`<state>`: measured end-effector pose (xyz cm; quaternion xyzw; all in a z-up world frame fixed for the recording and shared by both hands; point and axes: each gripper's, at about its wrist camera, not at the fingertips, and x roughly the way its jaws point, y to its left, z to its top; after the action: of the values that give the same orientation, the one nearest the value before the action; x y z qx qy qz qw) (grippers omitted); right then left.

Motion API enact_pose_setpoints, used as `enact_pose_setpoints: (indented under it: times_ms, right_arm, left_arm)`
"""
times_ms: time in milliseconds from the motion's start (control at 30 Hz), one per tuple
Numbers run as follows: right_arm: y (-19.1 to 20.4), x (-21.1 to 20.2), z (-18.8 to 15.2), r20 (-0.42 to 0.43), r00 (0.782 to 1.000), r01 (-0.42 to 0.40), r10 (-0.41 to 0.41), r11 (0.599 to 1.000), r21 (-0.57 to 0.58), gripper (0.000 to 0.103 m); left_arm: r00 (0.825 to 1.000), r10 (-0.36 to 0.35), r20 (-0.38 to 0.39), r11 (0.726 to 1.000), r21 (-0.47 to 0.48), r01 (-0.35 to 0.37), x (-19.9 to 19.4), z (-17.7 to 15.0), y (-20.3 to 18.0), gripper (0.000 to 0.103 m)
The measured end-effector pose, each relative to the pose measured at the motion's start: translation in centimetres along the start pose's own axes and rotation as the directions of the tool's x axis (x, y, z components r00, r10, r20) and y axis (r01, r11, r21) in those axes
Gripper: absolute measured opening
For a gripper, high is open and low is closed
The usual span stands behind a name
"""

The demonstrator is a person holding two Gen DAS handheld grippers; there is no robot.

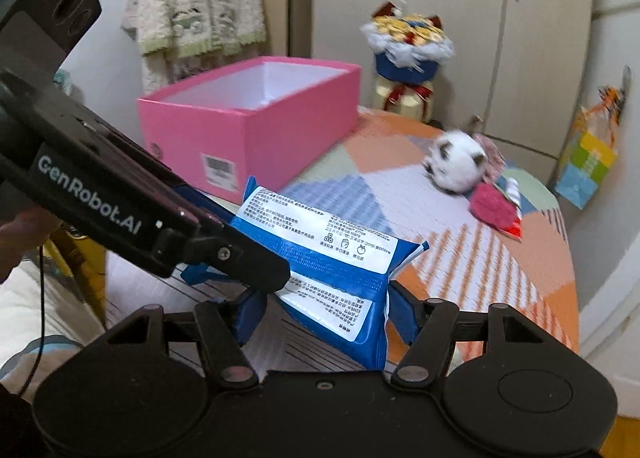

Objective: Organize soft objects
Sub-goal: 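Lift the blue wet-wipe pack with the left gripper and carry it over the box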

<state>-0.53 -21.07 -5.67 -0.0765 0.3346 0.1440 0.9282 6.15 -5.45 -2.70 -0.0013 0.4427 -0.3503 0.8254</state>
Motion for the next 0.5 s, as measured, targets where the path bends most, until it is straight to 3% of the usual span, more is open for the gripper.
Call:
enact_pose_setpoints:
  times_ms: [267, 500]
  right_arm:
    - [2.7, 0.1, 2.9, -0.006, 0.988, -0.153, 0.153, 0.986, -0.07, 0.072]
    - [5.7, 1.1, 6.2, 0.007, 0.976, -0.211, 0.216, 0.963, -0.165, 0.073]
  left_arm:
    - [0.999, 0.027, -0.03, 0.995, -0.097, -0.03, -4.2, -0.7, 3.2, 0.049]
    - [0.998, 0.071, 0.004, 0.99, -0.125, -0.069, -7.6, -0.5, 6.2, 0.05]
